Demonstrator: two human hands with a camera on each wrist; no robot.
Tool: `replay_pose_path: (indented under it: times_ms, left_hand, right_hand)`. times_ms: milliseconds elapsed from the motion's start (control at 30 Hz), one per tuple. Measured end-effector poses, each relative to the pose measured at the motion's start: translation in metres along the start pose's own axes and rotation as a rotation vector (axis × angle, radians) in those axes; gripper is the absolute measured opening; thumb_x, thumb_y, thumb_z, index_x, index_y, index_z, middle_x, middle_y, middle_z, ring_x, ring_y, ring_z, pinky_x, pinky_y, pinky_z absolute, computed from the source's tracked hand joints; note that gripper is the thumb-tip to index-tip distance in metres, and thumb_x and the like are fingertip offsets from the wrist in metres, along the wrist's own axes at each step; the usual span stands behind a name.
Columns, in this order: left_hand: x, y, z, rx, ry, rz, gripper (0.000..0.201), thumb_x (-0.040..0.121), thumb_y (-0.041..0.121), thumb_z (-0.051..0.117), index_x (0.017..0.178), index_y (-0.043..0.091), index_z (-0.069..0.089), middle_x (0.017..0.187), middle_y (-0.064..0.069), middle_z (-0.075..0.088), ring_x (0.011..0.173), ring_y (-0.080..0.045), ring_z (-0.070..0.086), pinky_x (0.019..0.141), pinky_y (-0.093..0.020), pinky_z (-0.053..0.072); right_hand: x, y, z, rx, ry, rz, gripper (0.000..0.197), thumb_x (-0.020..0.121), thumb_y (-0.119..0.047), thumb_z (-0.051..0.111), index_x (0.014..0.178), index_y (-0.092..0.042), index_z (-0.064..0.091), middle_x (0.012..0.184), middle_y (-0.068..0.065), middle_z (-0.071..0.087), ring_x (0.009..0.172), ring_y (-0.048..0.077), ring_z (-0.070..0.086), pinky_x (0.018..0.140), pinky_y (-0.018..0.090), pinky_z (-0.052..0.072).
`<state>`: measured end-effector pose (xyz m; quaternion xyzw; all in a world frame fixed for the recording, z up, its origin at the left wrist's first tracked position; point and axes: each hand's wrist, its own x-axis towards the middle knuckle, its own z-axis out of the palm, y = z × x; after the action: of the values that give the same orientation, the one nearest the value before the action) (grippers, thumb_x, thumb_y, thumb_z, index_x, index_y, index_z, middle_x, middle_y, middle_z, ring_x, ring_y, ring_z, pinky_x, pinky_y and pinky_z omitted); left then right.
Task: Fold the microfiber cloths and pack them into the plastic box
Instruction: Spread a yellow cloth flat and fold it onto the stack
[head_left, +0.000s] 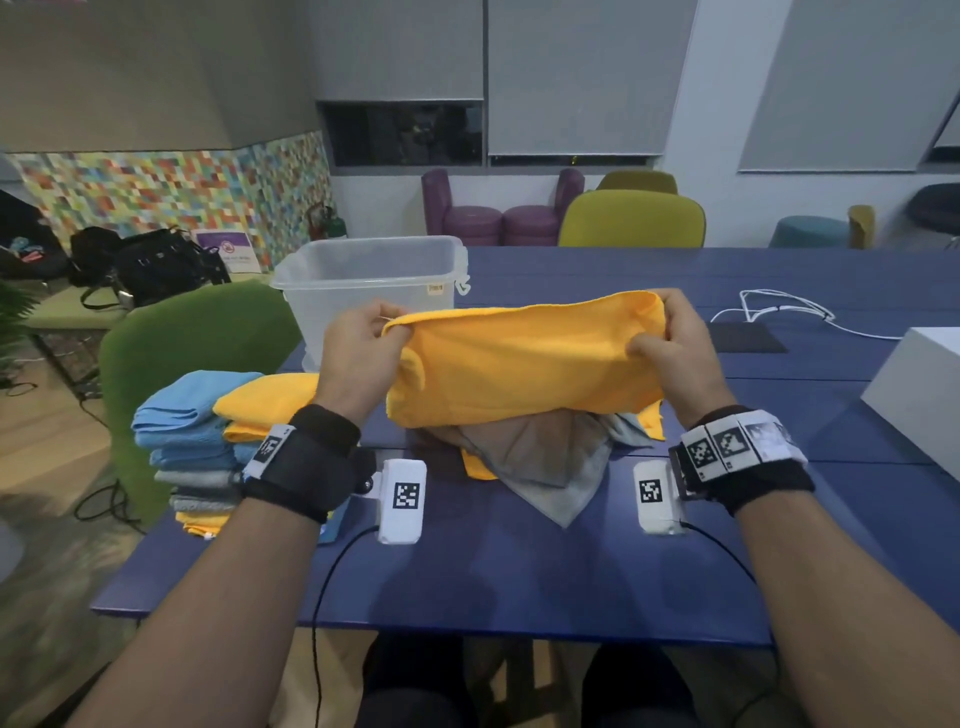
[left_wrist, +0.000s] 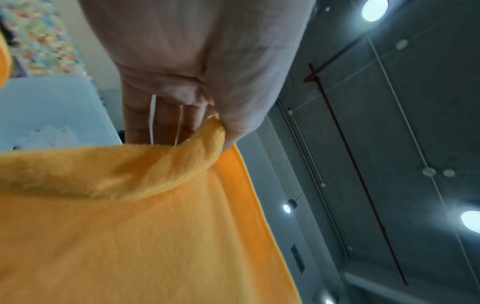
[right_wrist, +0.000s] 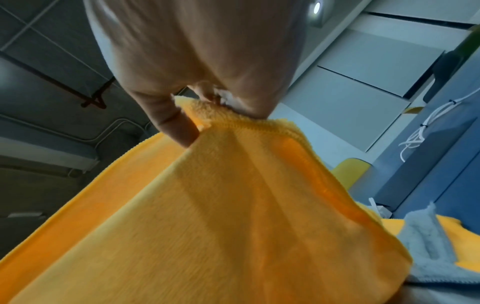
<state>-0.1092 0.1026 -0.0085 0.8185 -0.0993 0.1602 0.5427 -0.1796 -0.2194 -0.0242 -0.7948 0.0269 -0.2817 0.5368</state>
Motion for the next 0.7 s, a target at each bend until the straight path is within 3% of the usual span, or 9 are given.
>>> replay_pose_path:
  times_ms: [100, 167, 233, 333, 400, 467, 533, 600, 700]
  left_hand:
    - [0.001, 0.001, -0.003, -0.088, 0.051, -0.064, 0.015, 0.091, 0.023, 0.062, 0.084, 0.016, 0.073, 0.078, -0.003, 0.065, 0.075, -0.019, 0.056, 0.073, -0.039, 0.049]
    - [0.001, 0.004, -0.005, -0.099, 0.080, -0.077, 0.027, 0.090, 0.026, 0.062, 0.064, 0.018, 0.056, 0.066, 0.000, 0.041, 0.068, -0.017, 0.038, 0.067, -0.037, 0.033]
    - [-0.001, 0.011, -0.009, -0.171, 0.090, -0.054, 0.036, 0.089, 0.025, 0.061, 0.059, 0.022, 0.041, 0.066, 0.002, 0.028, 0.068, -0.015, 0.029, 0.067, -0.038, 0.024]
    - [0.000, 0.021, -0.018, -0.242, 0.099, 0.004, 0.028, 0.088, 0.026, 0.060, 0.067, 0.011, 0.051, 0.071, -0.003, 0.034, 0.071, -0.017, 0.034, 0.068, -0.037, 0.029]
    - [0.002, 0.028, -0.023, -0.257, 0.091, 0.038, 0.028, 0.091, 0.031, 0.059, 0.074, 0.009, 0.055, 0.075, -0.005, 0.038, 0.073, -0.018, 0.037, 0.069, -0.037, 0.033]
    - [0.003, 0.036, -0.027, -0.284, 0.072, 0.073, 0.034, 0.095, 0.036, 0.060, 0.066, 0.020, 0.053, 0.073, -0.005, 0.038, 0.073, -0.020, 0.038, 0.069, -0.037, 0.035]
    - [0.004, 0.046, -0.029, -0.271, 0.065, 0.131, 0.040, 0.101, 0.034, 0.059, 0.063, 0.025, 0.048, 0.068, 0.003, 0.036, 0.069, -0.018, 0.035, 0.065, -0.034, 0.032]
    - [0.007, 0.052, -0.033, -0.233, 0.067, 0.182, 0.039, 0.103, 0.031, 0.060, 0.066, 0.023, 0.048, 0.068, 0.001, 0.035, 0.067, -0.015, 0.034, 0.065, -0.032, 0.031]
    - [0.012, 0.055, -0.040, -0.205, 0.054, 0.201, 0.031, 0.099, 0.035, 0.065, 0.080, 0.011, 0.067, 0.077, -0.007, 0.050, 0.074, -0.018, 0.046, 0.070, -0.039, 0.045]
  right_hand:
    - [0.003, 0.004, -0.001, -0.131, 0.018, -0.047, 0.022, 0.076, -0.014, 0.058, 0.096, -0.015, 0.065, 0.089, 0.007, 0.067, 0.086, 0.021, 0.059, 0.076, 0.041, 0.047]
    - [0.006, 0.007, -0.003, -0.156, 0.077, -0.082, 0.010, 0.086, -0.017, 0.058, 0.089, -0.011, 0.066, 0.081, 0.004, 0.065, 0.078, 0.020, 0.056, 0.073, 0.043, 0.046]
    - [0.008, 0.006, -0.008, -0.081, 0.158, -0.091, 0.022, 0.093, -0.024, 0.057, 0.085, -0.004, 0.063, 0.073, 0.001, 0.055, 0.070, 0.013, 0.046, 0.065, 0.038, 0.038]
    - [0.009, -0.004, -0.019, 0.044, 0.254, -0.123, 0.034, 0.101, -0.028, 0.055, 0.084, 0.001, 0.056, 0.073, 0.004, 0.042, 0.067, 0.011, 0.036, 0.063, 0.031, 0.029]
    - [0.009, -0.014, -0.024, 0.073, 0.284, -0.148, 0.033, 0.102, -0.032, 0.054, 0.081, -0.006, 0.054, 0.072, 0.000, 0.041, 0.067, 0.010, 0.035, 0.063, 0.031, 0.030]
    - [0.012, -0.024, -0.027, 0.092, 0.313, -0.169, 0.030, 0.102, -0.033, 0.055, 0.074, -0.023, 0.050, 0.067, -0.014, 0.041, 0.064, 0.006, 0.036, 0.060, 0.027, 0.033]
    - [0.014, -0.033, -0.028, 0.080, 0.347, -0.189, 0.032, 0.102, -0.034, 0.055, 0.071, -0.029, 0.047, 0.063, -0.018, 0.040, 0.063, 0.004, 0.036, 0.060, 0.024, 0.033]
    - [0.017, -0.038, -0.030, 0.083, 0.367, -0.193, 0.034, 0.101, -0.037, 0.057, 0.068, -0.032, 0.048, 0.061, -0.019, 0.040, 0.061, 0.004, 0.035, 0.059, 0.024, 0.032]
    - [0.023, -0.036, -0.034, 0.089, 0.376, -0.184, 0.036, 0.099, -0.037, 0.060, 0.065, -0.033, 0.051, 0.059, -0.019, 0.039, 0.060, 0.003, 0.034, 0.058, 0.022, 0.031]
